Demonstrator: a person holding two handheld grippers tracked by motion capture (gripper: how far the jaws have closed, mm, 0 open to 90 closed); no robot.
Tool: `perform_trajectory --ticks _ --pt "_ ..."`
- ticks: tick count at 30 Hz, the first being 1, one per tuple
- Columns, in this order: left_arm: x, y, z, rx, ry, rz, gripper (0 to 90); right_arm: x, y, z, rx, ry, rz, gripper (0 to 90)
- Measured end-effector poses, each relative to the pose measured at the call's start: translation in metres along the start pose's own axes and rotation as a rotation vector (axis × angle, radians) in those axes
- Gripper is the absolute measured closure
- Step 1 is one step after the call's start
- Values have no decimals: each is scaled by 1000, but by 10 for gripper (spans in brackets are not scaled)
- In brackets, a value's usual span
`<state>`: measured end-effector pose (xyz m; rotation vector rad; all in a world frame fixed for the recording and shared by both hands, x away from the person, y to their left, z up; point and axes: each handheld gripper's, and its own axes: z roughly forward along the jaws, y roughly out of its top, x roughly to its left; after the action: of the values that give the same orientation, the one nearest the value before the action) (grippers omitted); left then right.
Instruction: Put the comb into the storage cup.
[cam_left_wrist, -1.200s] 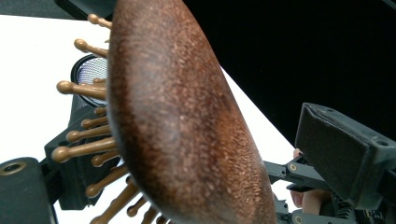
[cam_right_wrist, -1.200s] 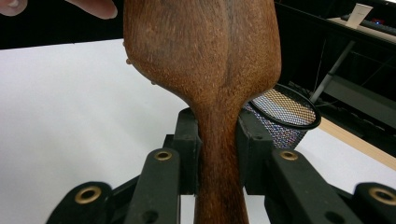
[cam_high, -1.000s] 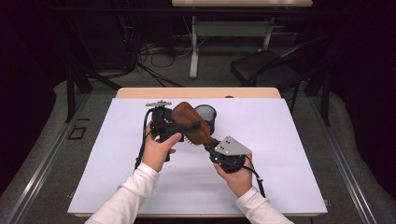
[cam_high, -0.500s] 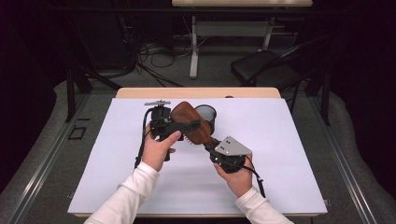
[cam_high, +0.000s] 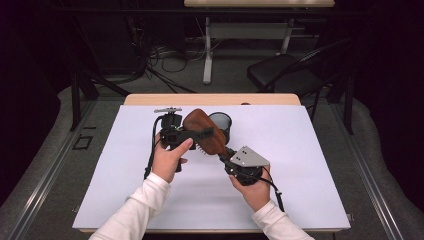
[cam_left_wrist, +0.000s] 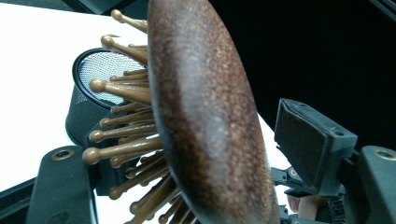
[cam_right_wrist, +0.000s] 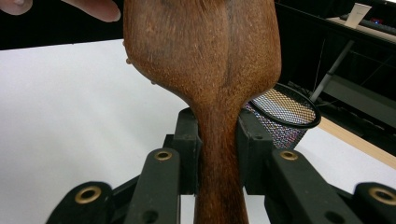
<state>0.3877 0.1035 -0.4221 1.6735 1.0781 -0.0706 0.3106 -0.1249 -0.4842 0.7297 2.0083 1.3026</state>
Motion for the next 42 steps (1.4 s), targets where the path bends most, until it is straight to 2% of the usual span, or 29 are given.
perform_trajectory --ticks 2,5,14,35,37,42 --pt "0 0 0 -2 13 2 292 0 0 0 -3 -3 2 726" --pt "2 -1 -1 -2 2 -9 327 0 -1 0 -5 -4 5 726" --pt "2 0 -1 7 -5 -9 336 1 -1 0 -5 -5 3 726" --pt "6 0 -3 18 -23 -59 381 1 -6 3 -3 4 12 728" --pt "7 -2 -4 -1 -41 -89 402 1 -7 4 -5 4 11 728" --pt "8 -3 -4 -3 -46 -135 420 2 -7 4 -3 4 8 728"
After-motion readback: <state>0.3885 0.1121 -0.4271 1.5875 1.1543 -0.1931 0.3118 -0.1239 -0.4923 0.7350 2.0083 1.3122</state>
